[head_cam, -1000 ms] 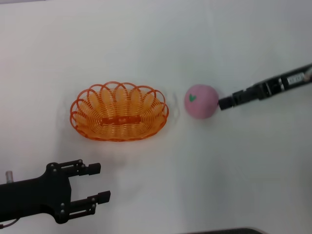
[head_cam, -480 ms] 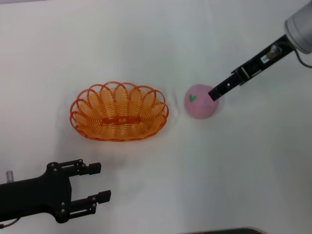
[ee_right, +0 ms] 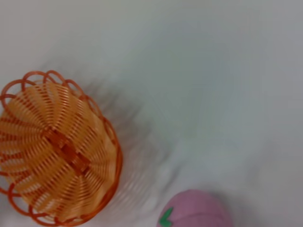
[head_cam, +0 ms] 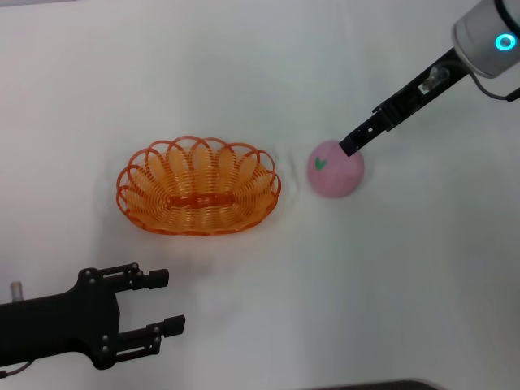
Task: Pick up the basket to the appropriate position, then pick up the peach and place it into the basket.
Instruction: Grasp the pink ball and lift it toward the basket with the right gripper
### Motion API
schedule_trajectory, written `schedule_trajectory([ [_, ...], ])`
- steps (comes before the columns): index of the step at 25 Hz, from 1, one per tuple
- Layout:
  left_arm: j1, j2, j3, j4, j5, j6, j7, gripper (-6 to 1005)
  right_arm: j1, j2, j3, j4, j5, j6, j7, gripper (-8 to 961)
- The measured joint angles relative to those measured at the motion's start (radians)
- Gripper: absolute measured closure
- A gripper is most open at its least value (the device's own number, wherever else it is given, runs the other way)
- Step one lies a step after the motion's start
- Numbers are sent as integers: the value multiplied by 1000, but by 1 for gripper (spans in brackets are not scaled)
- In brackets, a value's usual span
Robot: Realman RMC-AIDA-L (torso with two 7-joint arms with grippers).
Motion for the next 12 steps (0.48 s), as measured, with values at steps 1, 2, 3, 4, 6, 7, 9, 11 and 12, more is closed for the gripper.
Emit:
schedule_trajectory([
  [1,-1,0,0,0,0,0,0,355,0,1,-14,2,0,12,9,-1],
  [2,-2,0,0,0,0,0,-1,355,0,1,-24,4,0,21,15,1],
  [3,-2,0,0,0,0,0,-1,355,1,1,-35,6,0,31,20,2],
  [4,-3,0,0,0,0,0,-1,355,1,1,-43,9,0,37,24,4],
  [6,-3,0,0,0,0,0,-1,356,1,1,-61,19,0,54,30,7],
  [7,-3,0,0,0,0,-2,-1,356,1,1,-70,25,1,64,33,7],
  [9,-3,0,0,0,0,-3,-1,356,1,1,-85,39,3,78,37,6],
  [11,-3,0,0,-1,-1,-2,-1,357,2,2,-98,56,9,87,39,6],
  [12,-3,0,0,-1,-1,0,-1,357,2,2,-98,56,9,87,39,8],
])
